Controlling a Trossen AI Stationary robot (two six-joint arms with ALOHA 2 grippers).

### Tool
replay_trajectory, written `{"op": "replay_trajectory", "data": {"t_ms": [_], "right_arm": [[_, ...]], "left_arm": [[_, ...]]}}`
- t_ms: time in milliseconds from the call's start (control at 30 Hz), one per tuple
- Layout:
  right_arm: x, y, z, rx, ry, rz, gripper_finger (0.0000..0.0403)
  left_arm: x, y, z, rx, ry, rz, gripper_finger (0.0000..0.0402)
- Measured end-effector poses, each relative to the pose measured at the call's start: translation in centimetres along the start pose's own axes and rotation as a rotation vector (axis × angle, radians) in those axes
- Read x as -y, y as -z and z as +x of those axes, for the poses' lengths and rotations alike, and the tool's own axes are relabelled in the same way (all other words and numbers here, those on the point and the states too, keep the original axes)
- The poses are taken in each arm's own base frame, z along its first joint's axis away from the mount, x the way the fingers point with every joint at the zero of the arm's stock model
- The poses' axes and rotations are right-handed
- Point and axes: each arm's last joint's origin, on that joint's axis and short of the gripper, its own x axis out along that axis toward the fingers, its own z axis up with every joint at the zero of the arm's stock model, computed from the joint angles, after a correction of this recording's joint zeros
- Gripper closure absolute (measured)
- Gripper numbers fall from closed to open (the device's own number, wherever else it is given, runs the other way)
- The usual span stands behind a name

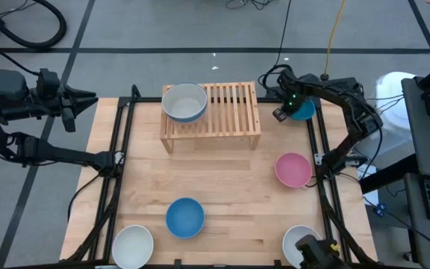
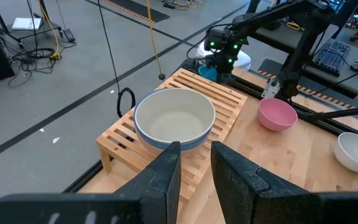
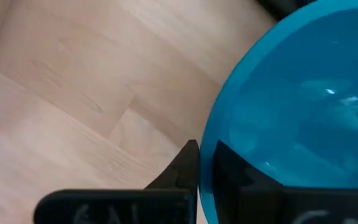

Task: Place and stack bowls onto a shelf
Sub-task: Stack the top blue bowl on top of the gray bowl on the shelf

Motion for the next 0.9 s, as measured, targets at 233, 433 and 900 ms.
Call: {"op": "replay_trajectory", "data": {"t_ms": [233, 433, 900], "right_arm": [[-0.8, 2.1, -4.9, 0.134, 0.066, -0.027, 0.0397], [-1.4, 5.3, -9.1, 0.241, 0.105, -0.023, 0.0397], [-4.6, 6.8, -17.5, 0.556, 0.019, -0.047, 0.0397]], "left_arm": [[0.0, 0.0, 0.0, 0.000, 0.001, 0.012, 0.0307], [0.0, 0.0, 0.0, 0.000, 0.000, 0.015, 0.0307], [0.0, 0.0, 0.0, 0.000, 0.001, 0.049, 0.0307]]}}
